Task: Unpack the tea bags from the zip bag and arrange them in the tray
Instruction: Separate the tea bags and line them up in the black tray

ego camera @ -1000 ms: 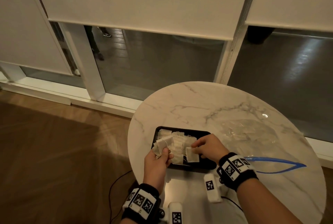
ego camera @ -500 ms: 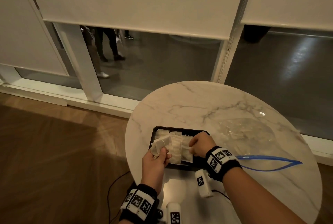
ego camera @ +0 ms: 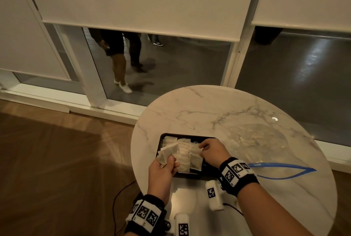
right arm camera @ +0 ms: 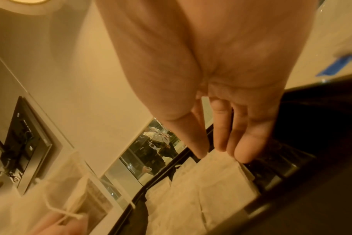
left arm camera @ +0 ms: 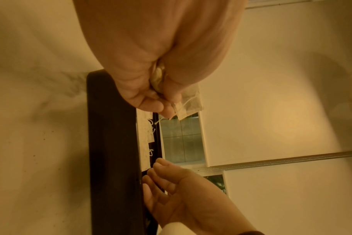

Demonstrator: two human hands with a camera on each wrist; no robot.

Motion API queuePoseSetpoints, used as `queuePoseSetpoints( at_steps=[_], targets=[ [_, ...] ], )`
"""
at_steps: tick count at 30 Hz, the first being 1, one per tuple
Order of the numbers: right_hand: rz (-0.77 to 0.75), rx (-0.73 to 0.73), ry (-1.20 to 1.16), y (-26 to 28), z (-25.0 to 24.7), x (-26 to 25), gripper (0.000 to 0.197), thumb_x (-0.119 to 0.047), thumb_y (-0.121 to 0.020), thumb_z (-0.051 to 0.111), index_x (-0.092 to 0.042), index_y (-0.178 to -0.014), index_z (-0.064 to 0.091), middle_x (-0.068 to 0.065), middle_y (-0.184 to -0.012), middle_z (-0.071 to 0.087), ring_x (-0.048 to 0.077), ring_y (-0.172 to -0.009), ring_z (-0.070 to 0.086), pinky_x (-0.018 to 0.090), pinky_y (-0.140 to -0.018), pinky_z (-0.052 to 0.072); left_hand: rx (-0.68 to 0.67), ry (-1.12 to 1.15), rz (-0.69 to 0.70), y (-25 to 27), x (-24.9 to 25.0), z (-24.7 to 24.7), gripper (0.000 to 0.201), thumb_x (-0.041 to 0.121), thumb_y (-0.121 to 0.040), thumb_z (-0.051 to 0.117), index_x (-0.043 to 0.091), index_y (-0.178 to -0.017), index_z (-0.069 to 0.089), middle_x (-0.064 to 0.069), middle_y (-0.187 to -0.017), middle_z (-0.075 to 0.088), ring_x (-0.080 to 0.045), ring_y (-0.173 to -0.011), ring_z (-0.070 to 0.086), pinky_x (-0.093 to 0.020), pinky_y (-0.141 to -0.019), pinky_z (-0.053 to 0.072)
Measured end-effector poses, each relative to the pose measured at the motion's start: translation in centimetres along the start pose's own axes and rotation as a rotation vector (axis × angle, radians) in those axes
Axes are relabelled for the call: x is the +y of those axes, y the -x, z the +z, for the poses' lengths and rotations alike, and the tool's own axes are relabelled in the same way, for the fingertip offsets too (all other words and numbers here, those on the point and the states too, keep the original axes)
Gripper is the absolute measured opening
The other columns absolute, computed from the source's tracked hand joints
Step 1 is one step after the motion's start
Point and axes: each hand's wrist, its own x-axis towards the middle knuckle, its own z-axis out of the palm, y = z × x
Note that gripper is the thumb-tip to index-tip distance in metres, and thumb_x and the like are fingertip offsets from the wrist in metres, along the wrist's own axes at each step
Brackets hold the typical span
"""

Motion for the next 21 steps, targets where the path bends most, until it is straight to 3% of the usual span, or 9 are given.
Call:
queuePoseSetpoints(
  at_steps=[4, 9, 14, 21],
  targets=[
    [-0.035, -0.089, 0.039, 1.4, 0.1, -0.5, 0.018, -0.012, -0.087, 0.060, -0.028, -0.087, 0.069, 0.000, -0.095, 0.070, 0.018, -0.091, 0.068, 0.030, -0.086, 0.057, 0.007, -0.003, 0.010, 0.0, 0.0, 0.1, 0.016, 0.010, -0.102, 0.055, 0.008, -0.113, 0.067, -0.010, -0.092, 0.068, -0.017, -0.081, 0.064, -0.029, -0.079, 0.057],
    [-0.078, -0.186, 0.170, 2.2, 1.0, -0.5, 0.019, -0.022, -0.092, 0.064, -0.024, -0.107, 0.075, -0.003, -0.108, 0.070, 0.012, -0.099, 0.063, 0.022, -0.089, 0.049, 0.015, -0.016, 0.010, -0.1, -0.2, 0.0, 0.017, 0.010, -0.102, 0.055, 0.006, -0.113, 0.067, -0.011, -0.092, 0.067, -0.016, -0.081, 0.064, -0.028, -0.076, 0.056],
    [-0.097, -0.242, 0.237, 2.4, 1.5, -0.4, 0.024, -0.016, -0.093, 0.057, -0.022, -0.107, 0.076, -0.002, -0.110, 0.072, 0.013, -0.099, 0.062, 0.020, -0.085, 0.044, 0.022, -0.015, 0.005, -0.2, -0.2, 0.1, 0.017, 0.009, -0.102, 0.056, 0.006, -0.114, 0.067, -0.009, -0.090, 0.068, -0.015, -0.080, 0.064, -0.029, -0.077, 0.056],
    [-0.146, -0.229, 0.203, 2.9, 1.3, -0.1, 0.025, -0.016, -0.095, 0.057, -0.022, -0.114, 0.073, -0.004, -0.113, 0.071, 0.013, -0.107, 0.064, 0.023, -0.095, 0.047, 0.018, -0.015, -0.014, -0.1, 0.0, -0.1, 0.018, 0.010, -0.102, 0.055, 0.004, -0.115, 0.067, -0.009, -0.091, 0.066, -0.013, -0.077, 0.064, -0.028, -0.077, 0.055]
  ],
)
